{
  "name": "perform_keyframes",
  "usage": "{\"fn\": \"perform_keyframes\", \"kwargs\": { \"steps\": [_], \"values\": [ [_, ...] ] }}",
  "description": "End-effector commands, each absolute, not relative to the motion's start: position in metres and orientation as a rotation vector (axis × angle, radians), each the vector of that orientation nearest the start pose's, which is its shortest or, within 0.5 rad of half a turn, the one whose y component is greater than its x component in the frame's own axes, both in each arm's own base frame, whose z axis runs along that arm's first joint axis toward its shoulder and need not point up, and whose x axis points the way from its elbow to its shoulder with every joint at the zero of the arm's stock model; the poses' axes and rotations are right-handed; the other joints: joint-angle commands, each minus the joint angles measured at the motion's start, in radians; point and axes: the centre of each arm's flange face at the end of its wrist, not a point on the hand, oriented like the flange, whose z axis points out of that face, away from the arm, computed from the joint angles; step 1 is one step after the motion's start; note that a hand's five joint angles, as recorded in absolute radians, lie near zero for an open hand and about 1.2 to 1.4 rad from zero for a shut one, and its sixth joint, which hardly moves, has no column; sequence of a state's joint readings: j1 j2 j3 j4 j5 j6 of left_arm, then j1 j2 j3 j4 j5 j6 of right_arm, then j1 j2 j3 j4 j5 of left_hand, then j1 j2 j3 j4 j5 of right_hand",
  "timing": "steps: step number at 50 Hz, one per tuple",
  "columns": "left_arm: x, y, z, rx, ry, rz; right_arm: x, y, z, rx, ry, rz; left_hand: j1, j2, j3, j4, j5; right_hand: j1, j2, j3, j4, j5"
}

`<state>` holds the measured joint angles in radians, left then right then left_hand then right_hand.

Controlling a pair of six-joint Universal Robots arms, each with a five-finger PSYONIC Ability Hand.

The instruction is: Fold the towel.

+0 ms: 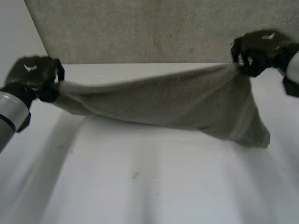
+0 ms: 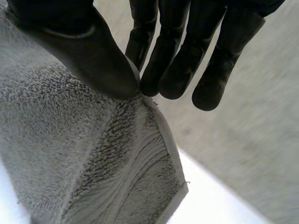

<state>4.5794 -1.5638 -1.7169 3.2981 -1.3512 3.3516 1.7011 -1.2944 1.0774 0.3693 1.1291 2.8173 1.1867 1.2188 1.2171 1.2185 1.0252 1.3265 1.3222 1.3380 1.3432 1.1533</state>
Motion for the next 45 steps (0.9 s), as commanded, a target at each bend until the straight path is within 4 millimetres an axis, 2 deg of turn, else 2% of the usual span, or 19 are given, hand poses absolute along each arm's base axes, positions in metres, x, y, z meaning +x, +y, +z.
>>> {"fn": "perform_keyframes", "kwargs": {
  "steps": [1,5,6,11,18,22,24,25,27,28,30,33,35,36,38,41,43,44,45],
  "values": [
    [-0.188,-0.264,0.337,0.527,2.056,-2.535,0.190,-0.284,0.389,-0.945,1.914,-2.198,0.210,0.177,0.179,0.178,0.197,0.070,0.074,0.058,0.053,0.068],
    [-0.187,-0.251,0.365,0.501,2.037,-2.587,0.187,-0.259,0.416,-1.031,1.846,-2.337,0.210,0.177,0.179,0.178,0.197,0.070,0.074,0.058,0.053,0.068],
    [-0.187,-0.251,0.365,0.501,2.037,-2.587,0.187,-0.259,0.416,-1.031,1.846,-2.337,0.210,0.177,0.179,0.178,0.197,0.070,0.074,0.058,0.053,0.068],
    [-0.187,-0.238,0.393,0.504,2.038,-2.593,0.184,-0.230,0.440,-1.188,1.837,-2.422,0.210,0.177,0.179,0.178,0.197,0.070,0.074,0.058,0.053,0.068],
    [-0.186,-0.237,0.403,0.495,2.071,-2.563,0.185,-0.225,0.439,-1.270,1.889,-2.372,0.210,0.177,0.179,0.178,0.197,0.070,0.074,0.058,0.053,0.068],
    [-0.187,-0.243,0.397,0.501,2.116,-2.526,0.186,-0.236,0.428,-1.274,1.933,-2.306,0.210,0.177,0.179,0.178,0.197,0.070,0.074,0.058,0.053,0.068],
    [-0.190,-0.257,0.379,0.508,2.200,-2.461,0.191,-0.250,0.411,-1.289,1.979,-2.215,0.210,0.177,0.179,0.178,0.197,0.070,0.074,0.058,0.053,0.068],
    [-0.190,-0.257,0.379,0.508,2.201,-2.461,0.191,-0.250,0.411,-1.289,1.979,-2.215,0.210,0.177,0.179,0.178,0.197,0.070,0.074,0.058,0.053,0.068],
    [-0.193,-0.272,0.359,0.519,2.287,-2.385,0.203,-0.260,0.395,-1.317,1.987,-2.124,0.210,0.177,0.179,0.178,0.197,0.070,0.074,0.058,0.053,0.068],
    [-0.193,-0.272,0.359,0.519,2.287,-2.385,0.203,-0.260,0.395,-1.317,1.987,-2.123,0.210,0.177,0.179,0.178,0.197,0.070,0.074,0.058,0.053,0.068],
    [-0.197,-0.287,0.339,0.531,2.360,-2.321,0.220,-0.269,0.378,-1.353,1.975,-2.037,0.210,0.177,0.179,0.178,0.197,0.070,0.074,0.058,0.053,0.068],
    [-0.199,-0.296,0.332,0.531,2.378,-2.303,0.227,-0.276,0.370,-1.366,1.977,-2.004,0.210,0.177,0.179,0.178,0.197,0.070,0.074,0.058,0.053,0.068],
    [-0.205,-0.317,0.322,0.536,2.397,-2.285,0.238,-0.294,0.357,-1.369,2.005,-1.982,0.210,0.177,0.179,0.178,0.197,0.070,0.074,0.058,0.053,0.068],
    [-0.205,-0.317,0.322,0.536,2.397,-2.285,0.238,-0.294,0.357,-1.369,2.006,-1.982,0.210,0.177,0.179,0.178,0.197,0.070,0.074,0.058,0.053,0.068],
    [-0.215,-0.334,0.322,0.555,2.385,-2.313,0.249,-0.318,0.351,-1.353,2.009,-2.048,0.210,0.177,0.179,0.178,0.197,0.070,0.074,0.058,0.053,0.068],
    [-0.220,-0.341,0.327,0.563,2.361,-2.347,0.257,-0.330,0.353,-1.337,1.981,-2.115,0.210,0.177,0.179,0.178,0.197,0.070,0.074,0.058,0.053,0.068],
    [-0.225,-0.356,0.345,0.560,2.271,-2.442,0.273,-0.349,0.371,-1.276,1.867,-2.310,0.210,0.177,0.179,0.178,0.197,0.070,0.074,0.058,0.053,0.068],
    [-0.225,-0.356,0.345,0.560,2.271,-2.442,0.274,-0.349,0.371,-1.276,1.867,-2.311,0.210,0.177,0.179,0.178,0.197,0.070,0.074,0.058,0.053,0.068],
    [-0.226,-0.362,0.359,0.549,2.200,-2.511,0.275,-0.358,0.384,-1.221,1.805,-2.430,0.210,0.177,0.179,0.178,0.197,0.070,0.074,0.058,0.053,0.068]
  ]
}}
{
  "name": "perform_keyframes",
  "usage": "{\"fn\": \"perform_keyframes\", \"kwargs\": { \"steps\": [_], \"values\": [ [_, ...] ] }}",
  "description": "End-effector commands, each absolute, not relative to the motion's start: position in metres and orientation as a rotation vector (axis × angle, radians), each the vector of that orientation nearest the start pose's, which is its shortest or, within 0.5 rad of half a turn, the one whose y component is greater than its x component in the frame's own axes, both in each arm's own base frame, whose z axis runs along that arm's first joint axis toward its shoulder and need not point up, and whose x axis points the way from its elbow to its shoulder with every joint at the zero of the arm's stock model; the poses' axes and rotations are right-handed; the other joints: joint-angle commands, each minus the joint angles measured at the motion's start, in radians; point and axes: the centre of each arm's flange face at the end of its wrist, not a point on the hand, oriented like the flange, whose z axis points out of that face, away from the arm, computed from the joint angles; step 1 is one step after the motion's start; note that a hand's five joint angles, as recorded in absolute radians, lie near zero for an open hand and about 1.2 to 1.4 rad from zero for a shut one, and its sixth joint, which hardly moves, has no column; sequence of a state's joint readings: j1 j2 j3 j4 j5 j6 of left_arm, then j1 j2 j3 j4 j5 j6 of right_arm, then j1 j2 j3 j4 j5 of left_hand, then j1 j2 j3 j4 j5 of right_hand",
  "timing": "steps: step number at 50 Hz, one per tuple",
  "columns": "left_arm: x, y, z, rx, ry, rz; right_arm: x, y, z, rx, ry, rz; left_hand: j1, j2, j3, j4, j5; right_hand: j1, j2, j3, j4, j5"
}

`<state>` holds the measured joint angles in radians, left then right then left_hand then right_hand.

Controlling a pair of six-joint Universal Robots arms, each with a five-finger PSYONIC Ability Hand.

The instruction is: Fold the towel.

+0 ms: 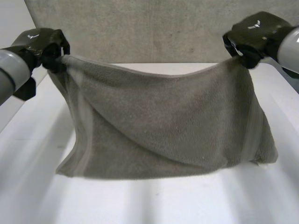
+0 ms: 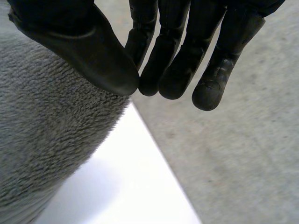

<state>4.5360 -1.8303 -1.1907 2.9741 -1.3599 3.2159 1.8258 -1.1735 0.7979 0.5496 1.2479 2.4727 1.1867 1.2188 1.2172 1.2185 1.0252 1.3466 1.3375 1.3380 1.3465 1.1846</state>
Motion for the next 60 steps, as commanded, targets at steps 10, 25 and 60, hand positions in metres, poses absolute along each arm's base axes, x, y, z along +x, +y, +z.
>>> {"fn": "perform_keyframes", "kwargs": {
  "steps": [10,25,60],
  "values": [
    [-0.217,-0.364,0.444,0.270,1.832,-2.917,0.273,-0.355,0.466,-0.789,1.404,-2.793,0.210,0.177,0.179,0.178,0.197,0.050,0.059,0.058,0.050,0.037],
    [-0.211,-0.357,0.338,0.261,2.324,-2.560,0.278,-0.344,0.350,-1.286,1.979,-2.187,0.210,0.177,0.179,0.178,0.197,0.050,0.059,0.058,0.050,0.037],
    [-0.180,-0.325,0.206,0.394,2.495,-2.143,0.266,-0.309,0.186,-1.413,2.096,-1.857,0.210,0.177,0.179,0.178,0.197,-0.909,-0.900,-0.901,-0.909,-0.922]
  ]
}}
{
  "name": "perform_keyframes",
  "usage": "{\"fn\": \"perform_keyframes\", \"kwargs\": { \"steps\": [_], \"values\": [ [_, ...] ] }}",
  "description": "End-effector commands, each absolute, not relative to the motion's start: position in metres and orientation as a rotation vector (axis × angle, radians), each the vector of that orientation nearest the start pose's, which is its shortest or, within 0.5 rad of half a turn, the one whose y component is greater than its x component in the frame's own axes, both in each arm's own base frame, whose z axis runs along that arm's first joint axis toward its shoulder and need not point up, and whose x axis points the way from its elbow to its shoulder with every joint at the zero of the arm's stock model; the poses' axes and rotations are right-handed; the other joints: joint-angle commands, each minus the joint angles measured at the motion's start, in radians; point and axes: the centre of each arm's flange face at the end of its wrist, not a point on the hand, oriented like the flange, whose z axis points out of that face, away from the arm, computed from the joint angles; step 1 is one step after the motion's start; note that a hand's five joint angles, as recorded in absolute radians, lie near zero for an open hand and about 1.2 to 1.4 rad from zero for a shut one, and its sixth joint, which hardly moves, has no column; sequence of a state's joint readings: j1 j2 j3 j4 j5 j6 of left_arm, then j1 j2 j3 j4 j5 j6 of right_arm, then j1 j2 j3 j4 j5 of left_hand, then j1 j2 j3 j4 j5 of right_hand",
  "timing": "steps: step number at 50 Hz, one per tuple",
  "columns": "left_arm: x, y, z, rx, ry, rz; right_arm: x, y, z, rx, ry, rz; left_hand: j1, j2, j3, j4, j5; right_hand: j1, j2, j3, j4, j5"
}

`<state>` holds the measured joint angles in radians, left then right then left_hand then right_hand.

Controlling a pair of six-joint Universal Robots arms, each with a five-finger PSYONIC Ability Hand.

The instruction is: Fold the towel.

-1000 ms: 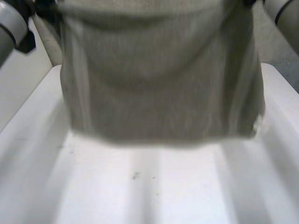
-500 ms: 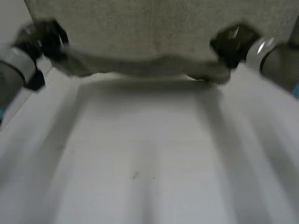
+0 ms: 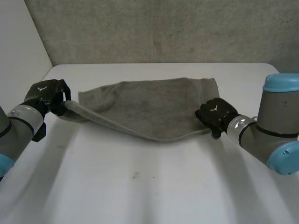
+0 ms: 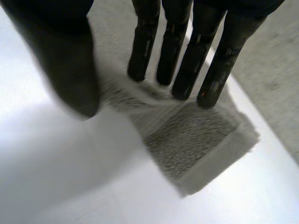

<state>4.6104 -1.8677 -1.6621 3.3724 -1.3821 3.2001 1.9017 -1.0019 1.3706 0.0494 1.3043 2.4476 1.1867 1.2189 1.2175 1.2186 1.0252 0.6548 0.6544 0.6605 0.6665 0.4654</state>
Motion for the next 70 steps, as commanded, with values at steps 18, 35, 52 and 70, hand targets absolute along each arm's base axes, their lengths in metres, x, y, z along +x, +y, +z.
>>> {"fn": "perform_keyframes", "kwargs": {
  "steps": [18,35,52,70],
  "values": [
    [-0.179,-0.322,0.202,0.389,2.509,-2.122,0.264,-0.305,0.187,-1.418,2.120,-1.838,0.210,0.177,0.179,0.178,0.197,-0.480,-0.480,-0.486,-0.492,-0.465],
    [-0.177,-0.323,0.202,0.380,2.509,-2.121,0.228,-0.312,0.157,-1.399,2.266,-1.753,0.210,0.177,0.179,0.178,0.197,-0.468,-0.467,-0.473,-0.479,-0.453],
    [-0.176,-0.323,0.202,0.380,2.509,-2.118,0.231,-0.338,0.130,-1.378,2.226,-1.854,0.210,0.177,0.179,0.178,0.197,0.049,0.050,0.043,0.037,0.064],
    [-0.177,-0.321,0.199,0.387,2.519,-2.105,0.232,-0.345,0.119,-1.358,2.235,-1.832,0.210,0.177,0.179,0.178,0.197,0.517,0.518,0.512,0.506,0.532]
  ]
}}
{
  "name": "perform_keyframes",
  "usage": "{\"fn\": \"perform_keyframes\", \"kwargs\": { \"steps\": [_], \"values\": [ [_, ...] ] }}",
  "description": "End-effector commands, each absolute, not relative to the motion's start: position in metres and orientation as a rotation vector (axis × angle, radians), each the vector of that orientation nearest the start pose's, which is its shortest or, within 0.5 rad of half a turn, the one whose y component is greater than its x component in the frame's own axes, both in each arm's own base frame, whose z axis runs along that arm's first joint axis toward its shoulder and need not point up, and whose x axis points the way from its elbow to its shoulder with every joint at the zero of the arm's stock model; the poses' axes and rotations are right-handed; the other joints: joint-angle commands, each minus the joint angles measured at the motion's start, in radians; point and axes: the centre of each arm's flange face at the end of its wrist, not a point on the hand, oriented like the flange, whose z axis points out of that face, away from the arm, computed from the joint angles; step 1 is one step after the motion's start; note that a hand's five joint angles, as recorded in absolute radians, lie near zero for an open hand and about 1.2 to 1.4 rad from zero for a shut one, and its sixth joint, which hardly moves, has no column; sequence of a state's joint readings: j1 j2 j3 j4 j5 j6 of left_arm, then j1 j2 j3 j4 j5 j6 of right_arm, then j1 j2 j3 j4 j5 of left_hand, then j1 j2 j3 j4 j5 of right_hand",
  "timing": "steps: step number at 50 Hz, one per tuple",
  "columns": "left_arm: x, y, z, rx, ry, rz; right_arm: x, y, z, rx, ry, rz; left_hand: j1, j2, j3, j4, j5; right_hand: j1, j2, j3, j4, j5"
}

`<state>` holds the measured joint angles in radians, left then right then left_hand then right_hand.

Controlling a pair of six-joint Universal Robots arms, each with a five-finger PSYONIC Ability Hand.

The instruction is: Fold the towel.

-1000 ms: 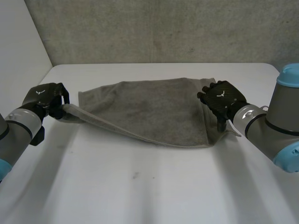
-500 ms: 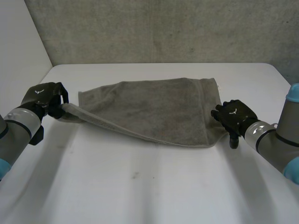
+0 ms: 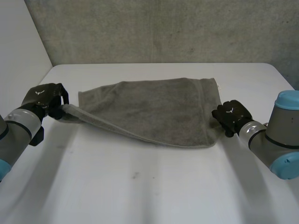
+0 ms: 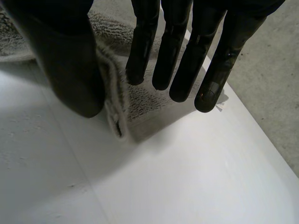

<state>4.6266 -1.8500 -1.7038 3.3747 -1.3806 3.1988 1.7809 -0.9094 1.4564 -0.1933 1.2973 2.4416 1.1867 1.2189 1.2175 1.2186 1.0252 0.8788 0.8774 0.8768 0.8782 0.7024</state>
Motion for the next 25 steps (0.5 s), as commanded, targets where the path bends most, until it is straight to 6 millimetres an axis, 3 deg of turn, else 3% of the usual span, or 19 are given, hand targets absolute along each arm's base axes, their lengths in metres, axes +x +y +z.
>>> {"fn": "perform_keyframes", "kwargs": {
  "steps": [1,5,7,8,9,10,12,13,17,21,25],
  "values": [
    [-0.177,-0.321,0.199,0.387,2.519,-2.105,0.233,-0.345,0.120,-1.348,2.234,-1.831,0.210,0.177,0.179,0.178,0.197,0.515,0.517,0.517,0.516,0.517],
    [-0.177,-0.321,0.199,0.386,2.520,-2.102,0.232,-0.348,0.127,-1.327,2.235,-1.852,0.210,0.177,0.179,0.178,0.197,0.517,0.519,0.519,0.518,0.519],
    [-0.177,-0.320,0.198,0.389,2.528,-2.090,0.222,-0.355,0.150,-1.293,2.235,-1.928,0.210,0.177,0.179,0.178,0.197,0.517,0.519,0.519,0.518,0.519],
    [-0.177,-0.320,0.198,0.389,2.528,-2.090,0.222,-0.355,0.150,-1.292,2.235,-1.929,0.210,0.177,0.179,0.178,0.197,0.517,0.519,0.519,0.518,0.519],
    [-0.177,-0.319,0.197,0.391,2.534,-2.082,0.213,-0.357,0.170,-1.285,2.237,-1.983,0.210,0.177,0.179,0.178,0.197,0.517,0.519,0.519,0.518,0.519],
    [-0.177,-0.319,0.197,0.391,2.534,-2.082,0.213,-0.357,0.170,-1.284,2.237,-1.983,0.210,0.177,0.179,0.178,0.197,0.517,0.519,0.519,0.518,0.519],
    [-0.179,-0.311,0.197,0.411,2.544,-2.064,0.194,-0.354,0.203,-1.271,2.276,-2.013,0.210,0.177,0.179,0.178,0.197,0.517,0.519,0.519,0.518,0.519],
    [-0.179,-0.311,0.197,0.411,2.544,-2.064,0.194,-0.354,0.203,-1.271,2.277,-2.013,0.210,0.177,0.179,0.178,0.197,0.517,0.519,0.519,0.518,0.519],
    [-0.175,-0.295,0.208,0.505,2.458,-2.051,0.173,-0.336,0.233,-1.335,2.372,-1.904,0.210,0.177,0.179,0.178,0.197,0.517,0.519,0.519,0.518,0.519],
    [-0.174,-0.281,0.214,0.603,2.390,-2.026,0.155,-0.323,0.245,-1.407,2.436,-1.816,0.210,0.177,0.179,0.178,0.197,0.517,0.519,0.519,0.518,0.519],
    [-0.175,-0.254,0.221,0.752,2.331,-1.988,0.144,-0.296,0.257,-1.526,2.465,-1.678,0.210,0.177,0.179,0.178,0.197,0.517,0.519,0.519,0.518,0.519]
  ]
}}
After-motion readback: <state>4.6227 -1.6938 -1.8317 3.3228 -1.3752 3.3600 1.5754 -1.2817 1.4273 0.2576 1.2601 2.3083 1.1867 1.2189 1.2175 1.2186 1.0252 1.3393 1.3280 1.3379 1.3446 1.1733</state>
